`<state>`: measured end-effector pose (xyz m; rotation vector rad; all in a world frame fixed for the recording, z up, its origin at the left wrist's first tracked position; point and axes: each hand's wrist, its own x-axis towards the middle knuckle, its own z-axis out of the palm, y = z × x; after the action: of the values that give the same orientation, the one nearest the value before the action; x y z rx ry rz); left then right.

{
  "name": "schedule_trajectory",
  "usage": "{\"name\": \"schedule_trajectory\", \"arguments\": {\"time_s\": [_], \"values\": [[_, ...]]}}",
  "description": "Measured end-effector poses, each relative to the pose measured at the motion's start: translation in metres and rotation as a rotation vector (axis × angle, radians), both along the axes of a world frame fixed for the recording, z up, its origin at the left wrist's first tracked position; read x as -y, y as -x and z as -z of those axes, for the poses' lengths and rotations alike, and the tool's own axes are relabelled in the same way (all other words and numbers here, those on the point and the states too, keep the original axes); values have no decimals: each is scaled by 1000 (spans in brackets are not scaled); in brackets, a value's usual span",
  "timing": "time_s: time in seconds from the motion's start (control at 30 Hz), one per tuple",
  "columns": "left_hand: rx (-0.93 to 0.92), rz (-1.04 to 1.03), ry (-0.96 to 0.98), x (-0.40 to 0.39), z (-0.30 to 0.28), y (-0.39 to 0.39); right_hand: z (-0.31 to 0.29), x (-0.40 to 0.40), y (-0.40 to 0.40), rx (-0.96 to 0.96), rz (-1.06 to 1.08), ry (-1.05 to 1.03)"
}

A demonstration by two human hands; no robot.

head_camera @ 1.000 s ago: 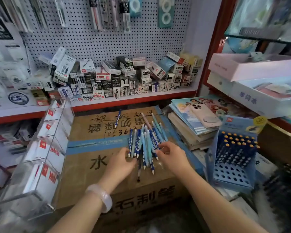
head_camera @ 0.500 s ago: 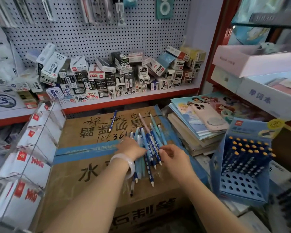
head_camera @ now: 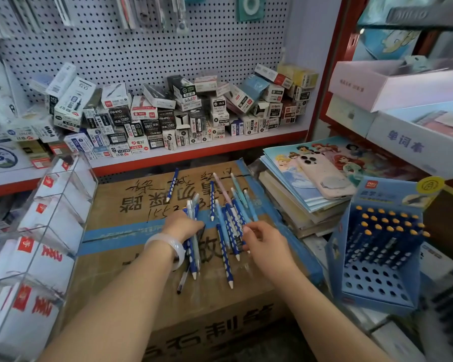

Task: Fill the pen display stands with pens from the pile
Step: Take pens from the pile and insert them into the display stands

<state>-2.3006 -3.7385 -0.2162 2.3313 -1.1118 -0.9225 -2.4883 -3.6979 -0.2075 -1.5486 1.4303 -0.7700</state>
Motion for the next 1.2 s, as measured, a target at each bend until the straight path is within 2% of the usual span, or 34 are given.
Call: {"name": "schedule_trajectory", "arguments": {"time_s": [0.2,0.37,0.53,0.63,0.83,1.0,1.1,1.2], "values": [[-98,-83,30,-8,0,-14,0,-2,0,-14,-13,-2],[-288,-173,121,-18,-1,-28,-1,-6,2,-3,-2,-8],[-361,-157,219,-37,-16,-25,-3,-11,6,-31,-4,-20],[-390,-71,291,-52,-29,-7,-10,-12,10,2,17,-44],[-400,171,345,-81,-53,62,-47,-24,24,295,50,-88],[-464,309,394,-97,-70,112,-63,-38,50,372,92,-127],[-496,307,440,-103,-78,139,-71,-43,74,362,143,-94],[-588,173,483,-107,-81,165,-81,-49,98,372,179,-59]]}}
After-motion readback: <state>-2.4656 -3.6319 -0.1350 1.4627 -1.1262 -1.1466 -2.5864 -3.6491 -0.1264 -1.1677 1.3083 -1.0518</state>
